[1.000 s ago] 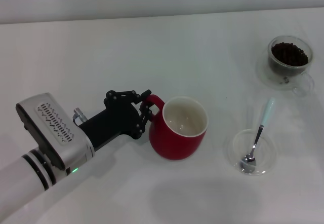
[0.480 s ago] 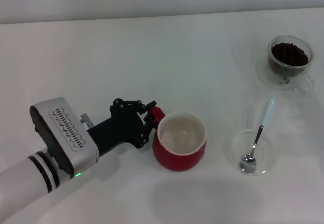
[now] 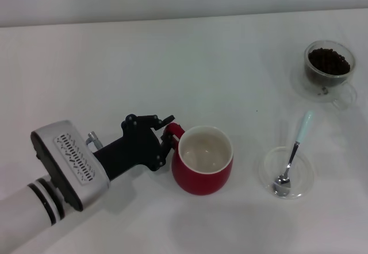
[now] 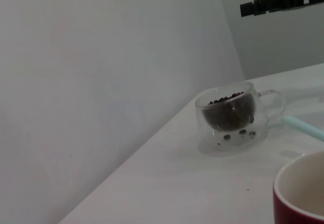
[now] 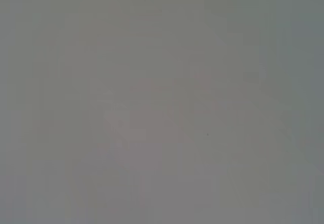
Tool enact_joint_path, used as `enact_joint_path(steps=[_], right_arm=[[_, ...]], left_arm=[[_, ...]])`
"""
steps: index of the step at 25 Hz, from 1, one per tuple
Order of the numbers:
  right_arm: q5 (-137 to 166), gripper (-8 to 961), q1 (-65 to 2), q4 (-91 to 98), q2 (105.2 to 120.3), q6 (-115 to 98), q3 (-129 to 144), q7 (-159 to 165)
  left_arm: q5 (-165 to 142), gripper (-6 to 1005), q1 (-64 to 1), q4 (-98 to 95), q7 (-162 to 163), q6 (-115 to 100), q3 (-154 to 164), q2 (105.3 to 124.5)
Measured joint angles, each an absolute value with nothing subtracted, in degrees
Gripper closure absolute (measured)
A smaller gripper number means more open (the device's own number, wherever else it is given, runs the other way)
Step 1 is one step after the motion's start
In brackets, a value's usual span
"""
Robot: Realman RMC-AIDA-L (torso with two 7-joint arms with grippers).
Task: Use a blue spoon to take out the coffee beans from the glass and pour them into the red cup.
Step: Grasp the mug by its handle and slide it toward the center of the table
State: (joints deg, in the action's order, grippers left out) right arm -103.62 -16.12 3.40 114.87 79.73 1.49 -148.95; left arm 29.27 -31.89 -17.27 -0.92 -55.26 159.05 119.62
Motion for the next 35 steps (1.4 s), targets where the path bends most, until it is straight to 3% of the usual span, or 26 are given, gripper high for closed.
enact_joint_path(steps=[6, 11, 35], right_arm=[[-103.56, 76, -16.02, 3.34, 114.87, 79.81, 1.50, -148.89], [-103.51, 76, -15.91, 3.27, 114.87, 80.16, 1.59, -148.88], [-103.01, 76, -14.00, 1.87, 114.87, 85.09, 2.03, -147.31]], left_arm=[[29.34, 823, -30.66, -18.12, -1.91, -55.40, 157.74, 119.58], [29.13, 690, -29.72, -18.28, -1.93, -56.29, 157.75, 119.51], [28.82, 662, -25.25, -16.34, -0.78, -60.69, 157.54, 119.36]])
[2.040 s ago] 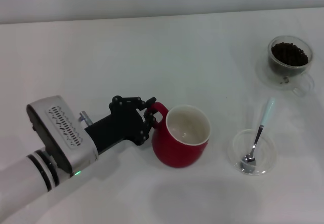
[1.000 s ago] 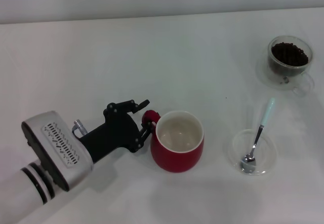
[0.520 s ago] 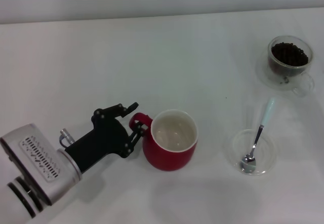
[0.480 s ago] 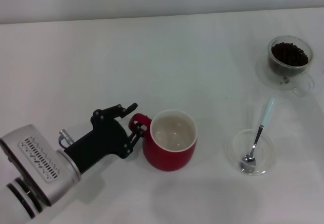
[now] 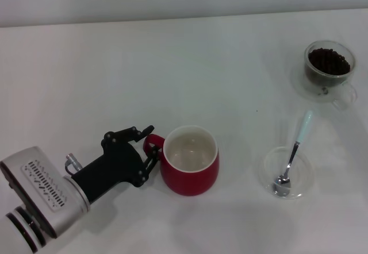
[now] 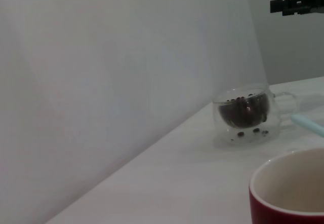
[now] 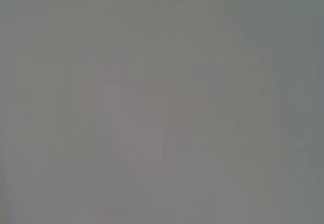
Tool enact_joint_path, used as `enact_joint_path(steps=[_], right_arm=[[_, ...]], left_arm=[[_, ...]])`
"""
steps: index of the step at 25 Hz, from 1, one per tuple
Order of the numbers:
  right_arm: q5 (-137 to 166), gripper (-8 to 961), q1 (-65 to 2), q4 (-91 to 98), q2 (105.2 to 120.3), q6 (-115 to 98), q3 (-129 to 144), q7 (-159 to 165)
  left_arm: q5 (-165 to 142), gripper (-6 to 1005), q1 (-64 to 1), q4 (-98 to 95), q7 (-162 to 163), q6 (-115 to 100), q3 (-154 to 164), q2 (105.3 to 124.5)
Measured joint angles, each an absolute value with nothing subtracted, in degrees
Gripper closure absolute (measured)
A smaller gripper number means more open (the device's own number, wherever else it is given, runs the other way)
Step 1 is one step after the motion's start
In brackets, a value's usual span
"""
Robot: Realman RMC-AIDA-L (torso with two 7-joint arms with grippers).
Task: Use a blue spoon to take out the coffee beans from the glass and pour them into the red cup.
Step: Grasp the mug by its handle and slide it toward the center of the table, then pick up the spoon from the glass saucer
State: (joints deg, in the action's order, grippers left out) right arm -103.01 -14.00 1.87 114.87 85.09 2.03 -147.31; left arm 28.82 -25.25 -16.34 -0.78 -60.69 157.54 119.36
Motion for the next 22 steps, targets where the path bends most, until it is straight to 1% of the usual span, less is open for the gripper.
enact_joint_path(steps=[11, 17, 22], right_arm=[[-103.00, 76, -12.44, 1.68, 114.82, 86.03, 2.04, -147.30], [-102.89, 76, -11.92, 2.11, 114.78, 86.28, 2.21, -147.30], [-102.31, 77, -11.22, 2.82, 114.68, 86.47, 2.95, -146.73]], left_arm=[[27.40, 641, -23.36, -16.46, -0.59, -61.22, 158.20, 119.35], [27.37, 630, -20.94, -16.75, -0.85, -62.16, 158.05, 119.36], [29.02, 620, -18.44, -16.13, -1.09, -66.90, 156.20, 119.23]])
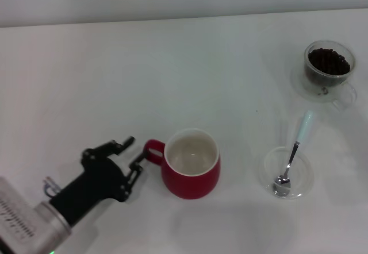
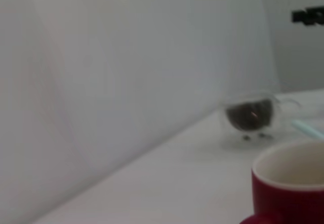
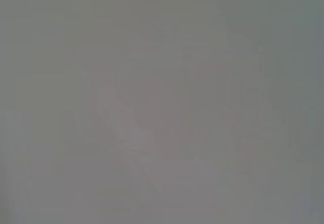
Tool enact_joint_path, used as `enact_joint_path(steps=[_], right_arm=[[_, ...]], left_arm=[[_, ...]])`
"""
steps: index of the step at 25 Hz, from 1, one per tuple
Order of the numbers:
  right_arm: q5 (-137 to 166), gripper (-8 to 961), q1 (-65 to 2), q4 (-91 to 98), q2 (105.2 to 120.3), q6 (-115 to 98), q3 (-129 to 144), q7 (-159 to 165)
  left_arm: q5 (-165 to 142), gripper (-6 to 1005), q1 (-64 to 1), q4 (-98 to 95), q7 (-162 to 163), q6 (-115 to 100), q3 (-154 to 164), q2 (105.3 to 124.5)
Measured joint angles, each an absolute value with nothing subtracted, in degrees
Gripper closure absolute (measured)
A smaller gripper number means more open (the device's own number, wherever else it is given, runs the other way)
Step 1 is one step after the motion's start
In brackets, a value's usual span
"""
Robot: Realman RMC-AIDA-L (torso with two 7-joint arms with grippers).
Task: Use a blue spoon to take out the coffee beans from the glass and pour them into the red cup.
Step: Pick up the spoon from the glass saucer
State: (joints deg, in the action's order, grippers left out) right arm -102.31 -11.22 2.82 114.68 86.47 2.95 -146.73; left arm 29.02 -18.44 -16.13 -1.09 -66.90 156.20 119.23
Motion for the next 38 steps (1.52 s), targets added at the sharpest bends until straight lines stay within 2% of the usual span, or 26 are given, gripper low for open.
enact_joint_path(steps=[8, 12, 14, 15, 16, 19, 22, 31, 38], right_arm=[[-93.98, 77, -9.57, 10.24, 114.53, 85.34, 3.42, -134.00], [-88.34, 76, -8.98, 16.36, 114.14, 83.02, 3.60, -120.08], [-83.71, 76, -9.01, 19.43, 113.60, 81.33, 3.61, -111.27], [-79.36, 76, -9.41, 20.89, 112.77, 80.18, 3.61, -104.38], [-79.36, 76, -9.41, 20.89, 112.77, 80.18, 3.61, -104.38], [-72.45, 76, -10.81, 21.15, 110.19, 79.83, 3.61, -95.79], [-67.97, 77, -12.08, 20.69, 108.36, 81.49, 3.69, -89.49], [-59.77, 78, -17.12, 20.67, 106.11, 84.66, 13.41, -72.51], [-58.94, 79, -20.14, 20.68, 105.82, 85.49, 21.90, -68.99]], left_arm=[[29.51, 605, -14.47, -13.40, -1.29, -76.35, 148.81, 119.18], [29.54, 533, -13.56, -12.77, -1.31, -79.79, 147.00, 119.18], [29.60, 497, -13.55, -12.62, -1.31, -80.46, 146.90, 119.18], [29.80, 497, -13.49, -12.50, -1.32, -80.92, 146.77, 119.18], [30.08, 497, -13.42, -12.42, -1.32, -81.26, 146.63, 119.18], [30.69, 496, -13.37, -12.38, -1.38, -81.80, 146.38, 119.18], [31.06, 496, -13.16, -12.20, -2.30, -83.17, 145.44, 119.13], [32.05, 496, -12.58, -11.60, -7.32, -88.03, 141.14, 119.03], [32.34, 497, -13.48, -11.51, -9.45, -88.15, 140.98, 119.00]])
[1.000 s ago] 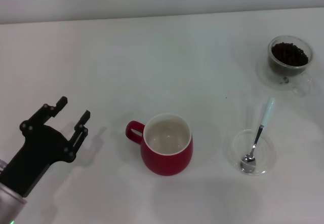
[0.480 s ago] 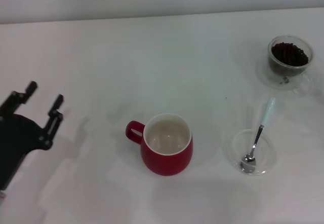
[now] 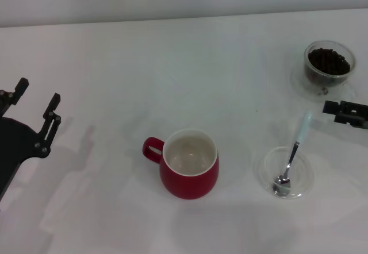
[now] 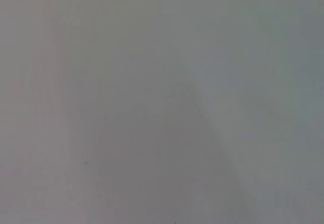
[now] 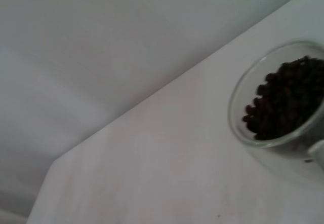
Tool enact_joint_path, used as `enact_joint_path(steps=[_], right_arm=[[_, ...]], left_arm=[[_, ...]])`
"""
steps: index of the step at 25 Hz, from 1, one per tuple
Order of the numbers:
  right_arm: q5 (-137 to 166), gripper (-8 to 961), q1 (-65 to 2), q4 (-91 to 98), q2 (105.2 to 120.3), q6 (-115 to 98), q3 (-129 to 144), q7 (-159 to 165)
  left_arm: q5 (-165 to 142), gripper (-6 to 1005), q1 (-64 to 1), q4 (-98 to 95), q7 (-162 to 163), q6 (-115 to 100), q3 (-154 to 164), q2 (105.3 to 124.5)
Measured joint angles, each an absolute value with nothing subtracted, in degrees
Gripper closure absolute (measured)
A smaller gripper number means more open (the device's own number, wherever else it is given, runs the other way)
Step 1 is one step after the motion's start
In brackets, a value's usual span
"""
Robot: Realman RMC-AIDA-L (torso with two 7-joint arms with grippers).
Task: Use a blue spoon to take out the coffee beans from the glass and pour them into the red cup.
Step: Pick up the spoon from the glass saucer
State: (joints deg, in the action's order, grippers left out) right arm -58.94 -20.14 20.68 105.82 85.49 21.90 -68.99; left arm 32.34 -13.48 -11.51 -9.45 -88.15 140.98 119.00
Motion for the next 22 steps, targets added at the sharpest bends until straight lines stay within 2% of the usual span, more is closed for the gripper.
enact_joint_path(steps=[6, 11, 22], right_arm=[[-58.46, 79, -21.15, 20.71, 106.41, 85.67, 23.31, -69.30], [-57.99, 80, -22.24, 21.00, 107.67, 84.20, 24.55, -70.44], [-57.41, 81, -23.55, 20.87, 108.67, 80.87, 25.20, -70.66]], left_arm=[[32.35, 496, -13.98, -11.51, -9.60, -88.57, 140.88, 119.00], [32.35, 496, -14.24, -11.45, -9.69, -88.76, 140.20, 119.00], [32.34, 495, -14.89, -10.79, -9.68, -88.77, 139.60, 119.00]])
